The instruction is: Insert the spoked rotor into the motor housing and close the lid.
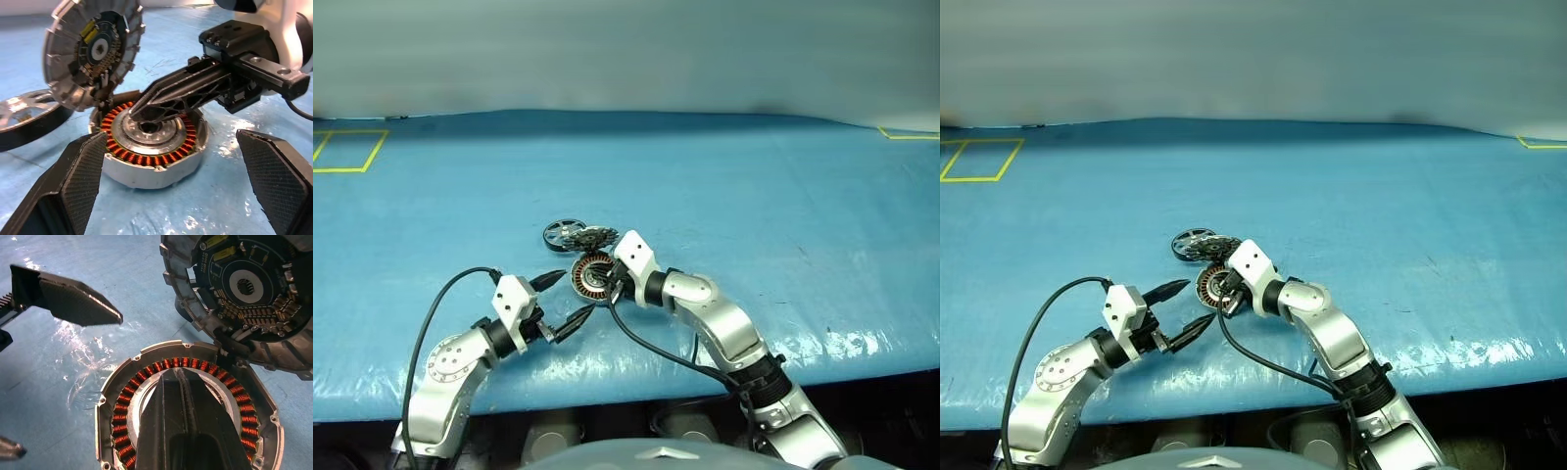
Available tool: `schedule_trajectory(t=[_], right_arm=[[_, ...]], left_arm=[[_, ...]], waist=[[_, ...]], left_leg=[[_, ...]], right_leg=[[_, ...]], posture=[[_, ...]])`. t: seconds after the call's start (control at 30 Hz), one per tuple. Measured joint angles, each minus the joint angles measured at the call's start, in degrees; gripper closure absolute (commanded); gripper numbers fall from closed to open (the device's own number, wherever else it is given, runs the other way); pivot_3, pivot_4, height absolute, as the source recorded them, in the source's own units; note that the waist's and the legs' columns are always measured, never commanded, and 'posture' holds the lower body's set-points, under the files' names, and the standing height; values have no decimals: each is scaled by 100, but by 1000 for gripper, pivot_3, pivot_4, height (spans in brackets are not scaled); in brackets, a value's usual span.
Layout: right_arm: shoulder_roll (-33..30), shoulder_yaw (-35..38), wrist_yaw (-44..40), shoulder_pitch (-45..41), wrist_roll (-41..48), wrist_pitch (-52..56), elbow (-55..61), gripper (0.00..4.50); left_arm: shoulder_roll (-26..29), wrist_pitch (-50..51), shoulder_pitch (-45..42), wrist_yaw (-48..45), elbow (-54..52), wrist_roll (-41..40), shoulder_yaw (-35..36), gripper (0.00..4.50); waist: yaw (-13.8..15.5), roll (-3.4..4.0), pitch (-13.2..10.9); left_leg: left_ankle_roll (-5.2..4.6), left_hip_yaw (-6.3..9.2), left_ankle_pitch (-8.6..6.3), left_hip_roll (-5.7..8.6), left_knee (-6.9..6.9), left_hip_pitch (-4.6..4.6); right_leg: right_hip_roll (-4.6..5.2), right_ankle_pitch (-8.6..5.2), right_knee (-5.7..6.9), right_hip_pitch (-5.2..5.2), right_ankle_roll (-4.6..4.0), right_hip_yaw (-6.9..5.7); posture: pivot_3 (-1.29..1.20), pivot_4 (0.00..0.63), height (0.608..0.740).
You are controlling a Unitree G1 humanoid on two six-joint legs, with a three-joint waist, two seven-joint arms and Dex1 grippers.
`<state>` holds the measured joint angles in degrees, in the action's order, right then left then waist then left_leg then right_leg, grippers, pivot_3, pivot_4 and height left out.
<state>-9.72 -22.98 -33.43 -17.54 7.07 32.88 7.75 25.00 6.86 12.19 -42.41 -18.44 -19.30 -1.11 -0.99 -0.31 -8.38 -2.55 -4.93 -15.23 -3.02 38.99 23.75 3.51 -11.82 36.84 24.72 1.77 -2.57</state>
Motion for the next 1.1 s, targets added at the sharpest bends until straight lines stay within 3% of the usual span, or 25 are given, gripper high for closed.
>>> schedule_trajectory(t=[0.47,0.87,1.1], right_arm=[[-42,-35,208,-54,-225,77,-131,4469],[-253,-337,156,-202,-467,110,-48,4469],[88,60,-101,119,141,-239,-36,4469]], left_arm=[[-78,242,5,141,-236,-1,-200,0],[-79,-241,81,-17,146,9,-89,0],[-89,-358,9,-18,350,11,-43,0]], waist=[[-1,0,0],[0,-1,3],[12,0,1]], left_leg=[[3,0,2,0,0,-6],[2,2,1,0,1,-20],[2,-1,1,0,0,2]], right_leg=[[-2,-1,1,-4,2,2],[1,-4,-1,1,5,0],[-2,3,1,1,-5,3]], posture=[[0,150,740],[0,150,740],[0,150,740]])
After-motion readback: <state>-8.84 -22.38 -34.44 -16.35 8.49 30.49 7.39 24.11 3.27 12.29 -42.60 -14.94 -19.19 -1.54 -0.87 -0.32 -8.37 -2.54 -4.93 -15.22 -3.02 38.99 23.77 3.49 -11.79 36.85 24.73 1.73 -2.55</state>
